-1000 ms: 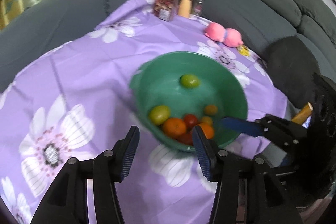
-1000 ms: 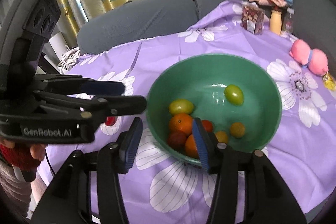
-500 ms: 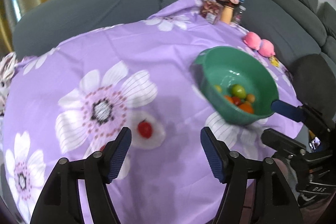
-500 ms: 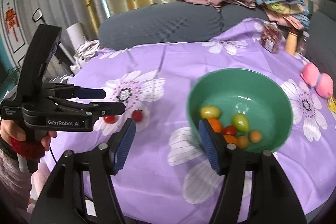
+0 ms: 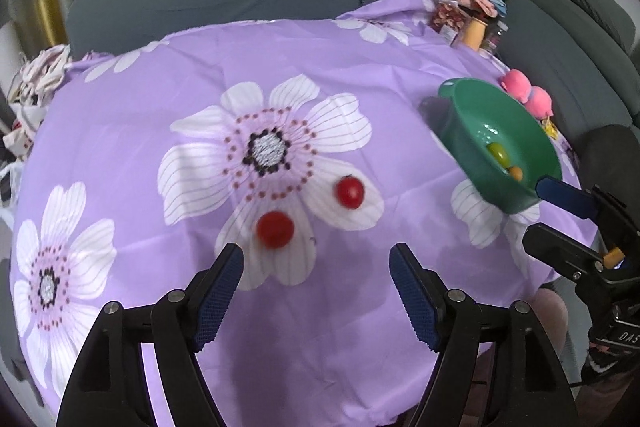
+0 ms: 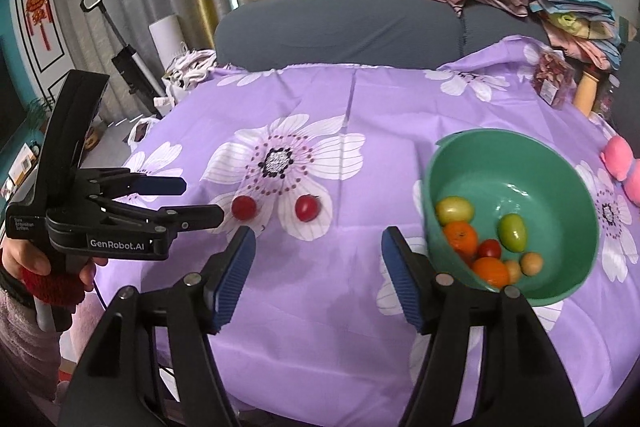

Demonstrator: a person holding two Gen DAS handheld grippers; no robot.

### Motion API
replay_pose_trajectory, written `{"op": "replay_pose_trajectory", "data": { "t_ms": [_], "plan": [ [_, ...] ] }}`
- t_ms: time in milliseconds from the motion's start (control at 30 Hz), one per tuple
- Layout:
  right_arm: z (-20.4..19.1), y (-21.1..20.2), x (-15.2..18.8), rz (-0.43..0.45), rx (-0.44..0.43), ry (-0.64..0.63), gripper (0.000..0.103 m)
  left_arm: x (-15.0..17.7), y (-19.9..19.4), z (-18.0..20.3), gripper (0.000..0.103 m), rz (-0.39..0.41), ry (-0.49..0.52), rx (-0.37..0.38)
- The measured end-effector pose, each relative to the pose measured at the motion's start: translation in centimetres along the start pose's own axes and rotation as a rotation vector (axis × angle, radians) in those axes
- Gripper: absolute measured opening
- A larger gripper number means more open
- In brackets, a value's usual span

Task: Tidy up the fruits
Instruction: 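Move both open grippers back over the two red cherry tomatoes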

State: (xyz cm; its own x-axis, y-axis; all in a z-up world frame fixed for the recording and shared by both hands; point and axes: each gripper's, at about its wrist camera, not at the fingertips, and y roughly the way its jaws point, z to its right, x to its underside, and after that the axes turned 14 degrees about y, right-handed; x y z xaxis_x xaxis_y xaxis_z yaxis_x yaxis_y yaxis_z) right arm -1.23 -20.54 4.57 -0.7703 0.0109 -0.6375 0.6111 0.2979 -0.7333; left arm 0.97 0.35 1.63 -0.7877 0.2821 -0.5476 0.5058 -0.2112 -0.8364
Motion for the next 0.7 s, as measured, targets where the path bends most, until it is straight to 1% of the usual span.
{"op": "replay_pose_trajectory", "data": {
  "t_ms": [200, 400, 567, 700],
  "plan": [
    [-1.2, 1.8, 0.7, -0.058, 0.004, -0.025, 0.066, 1.4, 0.4, -1.0, 0.075, -0.012, -0.017, -0.011],
    [-1.5, 4.3, 1.4, -0.131, 0.008, -0.023, 0.066, 2.4, 1.1, -1.7, 0.075, -0.025, -0.015, -0.029],
    [-1.6, 6.3, 1.7, -0.183, 0.011, -0.012, 0.066, 2.8, 1.9, -2.2, 0.075, -0.033, -0.023, -0.018],
    [-1.6, 7.5, 1.6, -0.205, 0.009, -0.007, 0.065, 2.8, 2.5, -2.3, 0.075, -0.041, -0.014, -0.014]
  ]
}}
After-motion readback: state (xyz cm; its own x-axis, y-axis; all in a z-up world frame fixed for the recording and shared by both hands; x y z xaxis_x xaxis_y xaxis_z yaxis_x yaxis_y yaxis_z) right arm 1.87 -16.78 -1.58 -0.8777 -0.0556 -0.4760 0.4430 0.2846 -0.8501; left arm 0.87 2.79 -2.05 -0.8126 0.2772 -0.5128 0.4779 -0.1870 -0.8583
